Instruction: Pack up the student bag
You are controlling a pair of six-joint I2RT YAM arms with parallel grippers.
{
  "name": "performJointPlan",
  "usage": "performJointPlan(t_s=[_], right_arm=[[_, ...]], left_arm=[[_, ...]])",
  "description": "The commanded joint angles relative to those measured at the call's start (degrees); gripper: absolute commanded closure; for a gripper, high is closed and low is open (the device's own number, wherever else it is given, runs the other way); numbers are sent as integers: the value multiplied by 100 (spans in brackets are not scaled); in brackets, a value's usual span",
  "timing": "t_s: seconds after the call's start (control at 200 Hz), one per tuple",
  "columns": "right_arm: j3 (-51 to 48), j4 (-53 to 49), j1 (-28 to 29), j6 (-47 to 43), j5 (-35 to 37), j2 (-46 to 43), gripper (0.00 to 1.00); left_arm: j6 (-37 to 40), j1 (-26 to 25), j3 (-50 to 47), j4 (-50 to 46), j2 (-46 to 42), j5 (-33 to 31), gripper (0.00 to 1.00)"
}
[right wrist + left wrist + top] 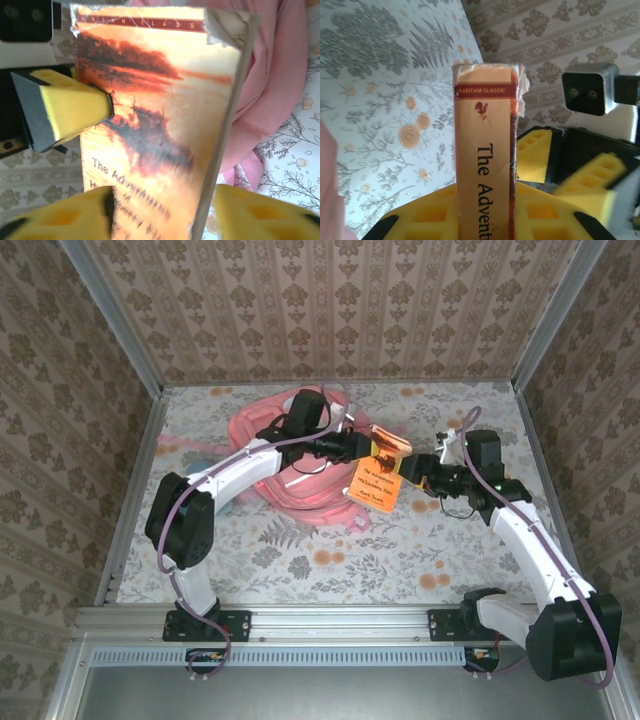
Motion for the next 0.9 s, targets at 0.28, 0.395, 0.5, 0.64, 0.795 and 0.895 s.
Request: performJointPlan(t_s=[0.28,0.395,0.5,0.64,0.795,0.895], right_arm=[[-1564,3041,363,3573,353,-744,4],[-1771,3720,717,4359,695,-624,1],[-1861,4426,1014,4997,998,-401,0],[-1824,5194,1362,5593,1403,-35,0],[-1609,5747,1697,5943,1781,403,0],[-1458,5917,1806,6105,1956,656,0]], left_arm=[[-1889,613,-1006,1518,-1134,-2052,87],[-2433,606,-1203,1852,-1287,-2536,87],[-2907,558,-1424,2211,-1402,-2920,87],[-3338,469,-1572,2528,-1434,-3153,87],[-3554,320,-1589,2641,-1424,-3318,87],[-3704,267,-1632,2739,-1436,-3363,87]])
